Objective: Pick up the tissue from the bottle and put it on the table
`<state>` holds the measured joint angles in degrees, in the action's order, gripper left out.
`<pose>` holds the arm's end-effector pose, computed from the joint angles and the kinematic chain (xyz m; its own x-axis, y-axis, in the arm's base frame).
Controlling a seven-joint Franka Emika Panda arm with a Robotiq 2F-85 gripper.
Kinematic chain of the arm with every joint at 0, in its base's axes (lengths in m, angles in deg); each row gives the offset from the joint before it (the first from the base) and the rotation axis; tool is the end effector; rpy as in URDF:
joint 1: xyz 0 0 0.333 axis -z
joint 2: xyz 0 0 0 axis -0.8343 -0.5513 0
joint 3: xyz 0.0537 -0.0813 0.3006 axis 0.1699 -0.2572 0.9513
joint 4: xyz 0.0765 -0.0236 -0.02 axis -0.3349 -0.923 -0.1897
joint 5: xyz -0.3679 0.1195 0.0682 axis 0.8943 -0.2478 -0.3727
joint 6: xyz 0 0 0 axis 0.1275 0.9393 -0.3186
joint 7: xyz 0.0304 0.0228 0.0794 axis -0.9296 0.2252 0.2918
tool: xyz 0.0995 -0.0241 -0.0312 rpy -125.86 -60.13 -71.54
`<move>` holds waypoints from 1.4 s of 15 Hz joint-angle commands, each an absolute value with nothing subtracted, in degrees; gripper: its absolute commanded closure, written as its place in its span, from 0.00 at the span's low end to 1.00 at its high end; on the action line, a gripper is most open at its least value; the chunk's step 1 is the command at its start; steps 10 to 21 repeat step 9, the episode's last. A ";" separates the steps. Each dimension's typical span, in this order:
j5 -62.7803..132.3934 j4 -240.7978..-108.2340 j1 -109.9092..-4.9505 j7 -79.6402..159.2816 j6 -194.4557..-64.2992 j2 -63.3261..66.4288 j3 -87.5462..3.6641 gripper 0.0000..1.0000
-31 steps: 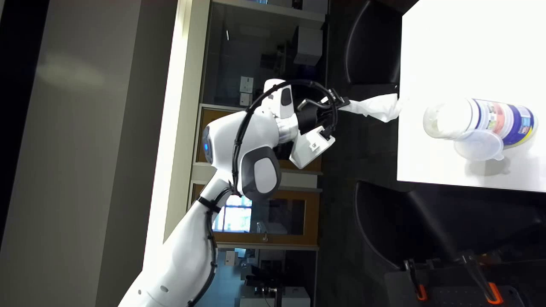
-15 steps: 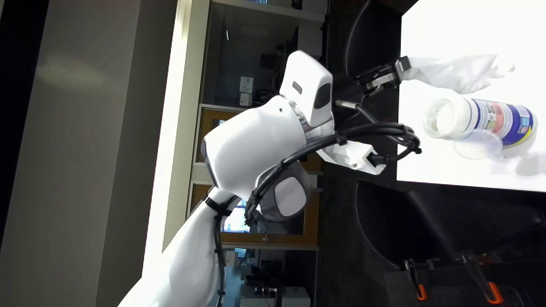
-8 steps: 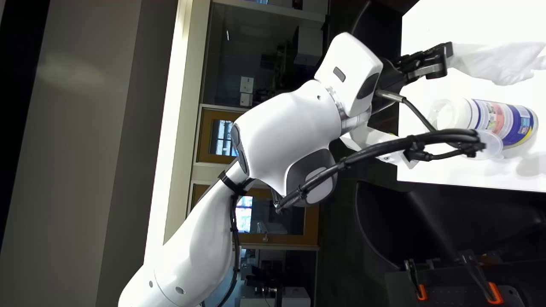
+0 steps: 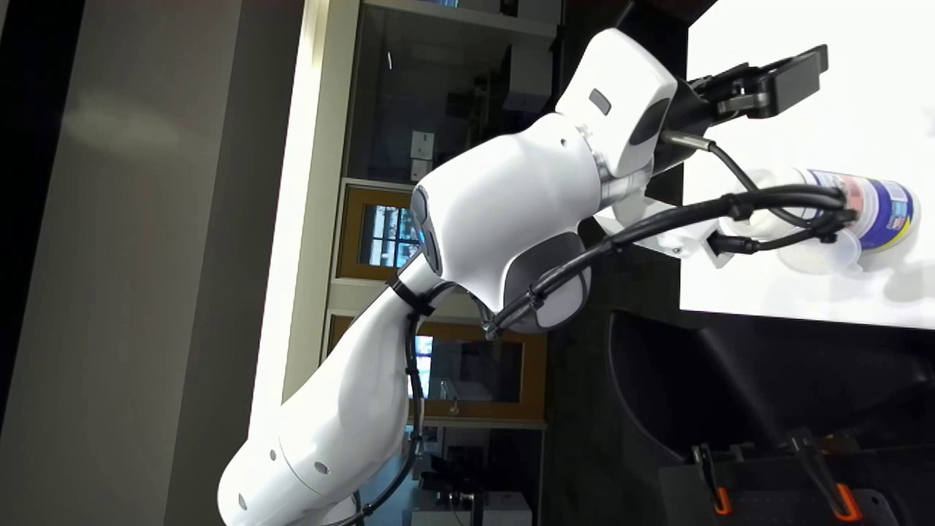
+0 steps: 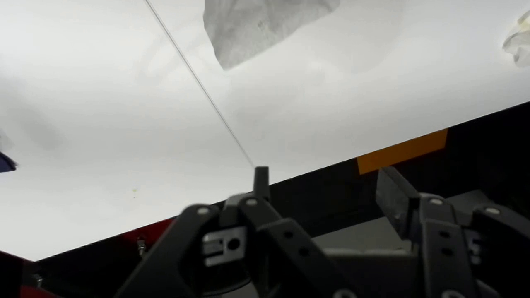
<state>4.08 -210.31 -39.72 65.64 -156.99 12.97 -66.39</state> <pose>0.3869 -0.4193 0.3890 0.5523 -0.6581 0.5118 -0.7077 -0.6946 -0.1294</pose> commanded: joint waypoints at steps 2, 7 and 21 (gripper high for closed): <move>2.86 -208.33 -39.36 66.03 -156.96 11.48 -66.27 0.00; 4.08 -209.11 -39.70 65.64 -156.99 11.87 -66.39 0.00; 4.08 -209.02 -39.70 65.63 -156.99 11.77 -66.39 0.00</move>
